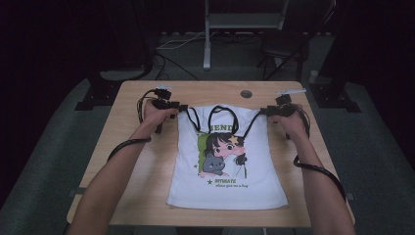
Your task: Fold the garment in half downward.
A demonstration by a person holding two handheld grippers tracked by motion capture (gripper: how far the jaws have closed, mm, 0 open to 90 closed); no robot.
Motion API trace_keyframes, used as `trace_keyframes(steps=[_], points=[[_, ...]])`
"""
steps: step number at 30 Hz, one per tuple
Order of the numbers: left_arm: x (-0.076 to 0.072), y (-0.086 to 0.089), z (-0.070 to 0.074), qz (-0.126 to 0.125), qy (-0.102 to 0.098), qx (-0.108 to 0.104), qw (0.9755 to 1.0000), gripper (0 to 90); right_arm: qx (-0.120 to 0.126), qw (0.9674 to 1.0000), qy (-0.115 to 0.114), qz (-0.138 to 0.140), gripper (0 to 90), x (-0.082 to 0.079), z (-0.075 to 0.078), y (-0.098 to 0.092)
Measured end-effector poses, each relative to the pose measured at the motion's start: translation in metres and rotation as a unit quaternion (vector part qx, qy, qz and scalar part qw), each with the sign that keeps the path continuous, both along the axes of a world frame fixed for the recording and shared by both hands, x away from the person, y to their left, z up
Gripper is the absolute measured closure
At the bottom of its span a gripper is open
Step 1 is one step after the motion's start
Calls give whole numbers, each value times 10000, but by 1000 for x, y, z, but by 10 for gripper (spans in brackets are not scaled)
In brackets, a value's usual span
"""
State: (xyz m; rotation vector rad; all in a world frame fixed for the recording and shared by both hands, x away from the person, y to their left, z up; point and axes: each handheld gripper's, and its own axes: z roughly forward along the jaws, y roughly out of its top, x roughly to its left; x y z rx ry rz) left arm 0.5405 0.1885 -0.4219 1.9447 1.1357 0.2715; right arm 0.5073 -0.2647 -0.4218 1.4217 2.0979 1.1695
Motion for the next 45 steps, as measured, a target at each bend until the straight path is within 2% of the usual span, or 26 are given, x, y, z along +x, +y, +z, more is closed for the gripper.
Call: trace_keyframes(steps=[2,3,5,7,10,12,15,16,18,21,24,26,29,31,32,34,35,36,37,38,40,43,45], points=[[0,3,-3,13,224,0,9997,408,217,9997,82,-42,477,0,3,-7],[-1,5,-5,60,280,-94,9995,406,244,9995,136,-118,448,0,3,-9],[-1,6,-9,118,336,-211,9991,406,286,9990,320,-103,414,1,-2,-10],[-2,5,-13,62,382,-249,9989,407,295,9986,437,-61,401,1,-7,-7],[-1,1,-15,48,362,-322,9988,425,335,9983,470,-25,403,1,-13,-4],[0,-1,-15,-7,332,-256,9991,457,292,9984,491,-33,438,3,-16,-1],[1,-4,-16,-115,247,-158,9995,560,206,9986,480,-36,534,5,-17,0],[1,-5,-17,-137,224,-158,9995,606,206,9985,497,-28,575,5,-17,1],[2,-6,-17,-168,185,-103,9996,689,0,9992,398,5,692,6,-17,2],[3,-9,-19,-204,130,-102,9997,810,-37,9994,343,64,819,6,-19,4],[4,-11,-19,-122,36,-132,9998,859,-59,9995,295,59,829,7,-20,6],[6,-10,-18,54,-31,-170,9998,866,-73,9996,256,37,833,8,-20,6],[6,-8,-18,111,-80,-192,9997,866,-31,9998,215,-24,834,8,-20,5],[6,-6,-16,79,-96,-267,9996,853,31,9999,148,-1,812,8,-17,3],[6,-5,-15,57,-95,-275,9996,820,42,9998,172,63,758,8,-17,3],[6,-3,-11,88,-89,-370,9992,704,7,9994,203,272,676,8,-13,2],[8,0,-7,231,-21,-514,9984,561,140,9993,214,286,604,9,-9,0],[10,3,-4,334,22,-636,9974,493,227,9992,189,281,559,9,-7,-1],[10,3,-4,334,22,-636,9974,484,227,9992,189,281,559,9,-7,-1],[11,4,-3,379,28,-698,9968,469,399,9991,81,71,490,12,-3,-5],[14,2,-3,396,144,-671,9969,416,488,9988,104,8,446,16,-4,-5],[15,-3,-6,346,202,-655,9971,412,456,9985,287,95,407,22,-10,2],[18,-9,-7,261,226,-683,9971,412,424,9985,309,166,394,25,-13,5]])
